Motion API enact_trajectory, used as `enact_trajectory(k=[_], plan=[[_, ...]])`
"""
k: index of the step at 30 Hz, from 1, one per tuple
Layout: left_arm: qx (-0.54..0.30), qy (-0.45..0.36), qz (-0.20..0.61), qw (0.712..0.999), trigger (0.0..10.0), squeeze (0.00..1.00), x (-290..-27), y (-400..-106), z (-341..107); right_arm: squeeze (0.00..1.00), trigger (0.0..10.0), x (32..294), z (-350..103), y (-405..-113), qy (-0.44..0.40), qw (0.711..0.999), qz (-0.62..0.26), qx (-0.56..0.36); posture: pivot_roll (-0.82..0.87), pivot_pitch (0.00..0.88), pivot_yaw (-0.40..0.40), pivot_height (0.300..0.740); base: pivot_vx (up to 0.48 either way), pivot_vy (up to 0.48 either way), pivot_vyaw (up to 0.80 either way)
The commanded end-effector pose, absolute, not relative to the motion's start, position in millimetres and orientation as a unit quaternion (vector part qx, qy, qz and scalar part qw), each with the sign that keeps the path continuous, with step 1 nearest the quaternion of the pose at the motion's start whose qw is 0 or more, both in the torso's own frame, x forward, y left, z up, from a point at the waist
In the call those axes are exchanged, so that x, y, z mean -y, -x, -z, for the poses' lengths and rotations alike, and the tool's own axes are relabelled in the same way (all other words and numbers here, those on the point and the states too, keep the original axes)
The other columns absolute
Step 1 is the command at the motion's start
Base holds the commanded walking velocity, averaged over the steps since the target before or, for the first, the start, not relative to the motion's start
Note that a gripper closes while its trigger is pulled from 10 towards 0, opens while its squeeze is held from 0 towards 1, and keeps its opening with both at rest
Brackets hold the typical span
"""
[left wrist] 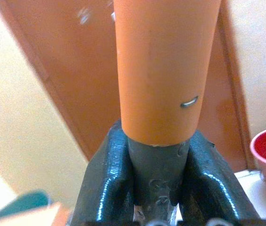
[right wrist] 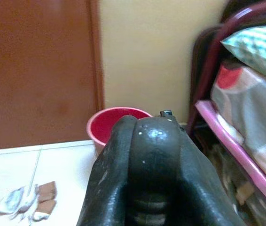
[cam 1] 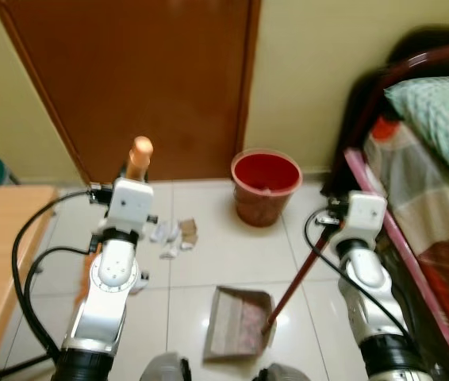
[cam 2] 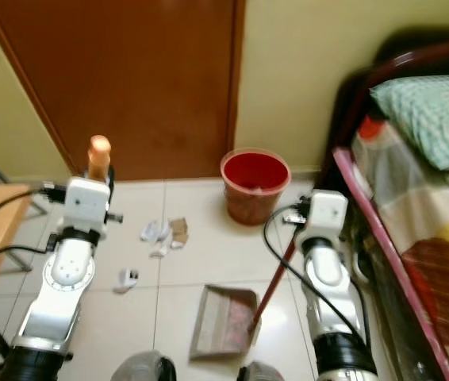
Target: Sweep floor
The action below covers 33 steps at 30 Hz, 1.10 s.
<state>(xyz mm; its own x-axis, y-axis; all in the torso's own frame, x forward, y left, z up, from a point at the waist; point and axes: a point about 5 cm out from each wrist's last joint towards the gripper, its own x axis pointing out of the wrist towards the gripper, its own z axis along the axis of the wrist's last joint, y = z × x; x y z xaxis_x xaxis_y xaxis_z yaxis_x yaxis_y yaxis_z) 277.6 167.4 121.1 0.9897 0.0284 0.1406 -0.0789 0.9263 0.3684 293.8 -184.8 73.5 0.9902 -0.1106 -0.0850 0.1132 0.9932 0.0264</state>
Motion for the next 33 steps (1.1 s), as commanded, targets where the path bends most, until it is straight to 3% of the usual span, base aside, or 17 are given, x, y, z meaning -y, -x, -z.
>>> enact_trajectory(k=[1,14,22,26,33], plan=[[0.087,-0.184,-0.013,0.979,10.0,0.00,-161,-280,-126,0.00,10.0,188,-83,-297,-0.008,0.998,0.060,-0.022,0.03,0.046,-0.050,0.740,0.000,0.000,0.00],[0.033,-0.175,0.085,0.980,10.0,0.00,-152,-308,-106,0.00,10.0,182,-103,-317,0.000,0.998,0.056,0.012,0.02,0.070,-0.025,0.740,0.000,0.000,0.00],[0.052,-0.173,0.049,0.982,10.0,0.00,-157,-319,-115,0.00,10.0,183,-100,-311,0.002,0.998,0.064,0.011,0.00,0.074,-0.015,0.740,0.000,0.000,0.00],[0.066,-0.130,0.027,0.989,10.0,0.00,-158,-309,-122,0.00,10.0,188,-99,-307,0.003,0.997,0.070,0.012,0.01,0.070,-0.014,0.740,0.000,0.000,0.00],[0.073,-0.124,0.029,0.989,10.0,0.00,-157,-297,-120,0.00,10.0,191,-97,-306,0.006,0.997,0.075,0.008,0.02,0.068,-0.022,0.740,0.079,0.000,0.00]])
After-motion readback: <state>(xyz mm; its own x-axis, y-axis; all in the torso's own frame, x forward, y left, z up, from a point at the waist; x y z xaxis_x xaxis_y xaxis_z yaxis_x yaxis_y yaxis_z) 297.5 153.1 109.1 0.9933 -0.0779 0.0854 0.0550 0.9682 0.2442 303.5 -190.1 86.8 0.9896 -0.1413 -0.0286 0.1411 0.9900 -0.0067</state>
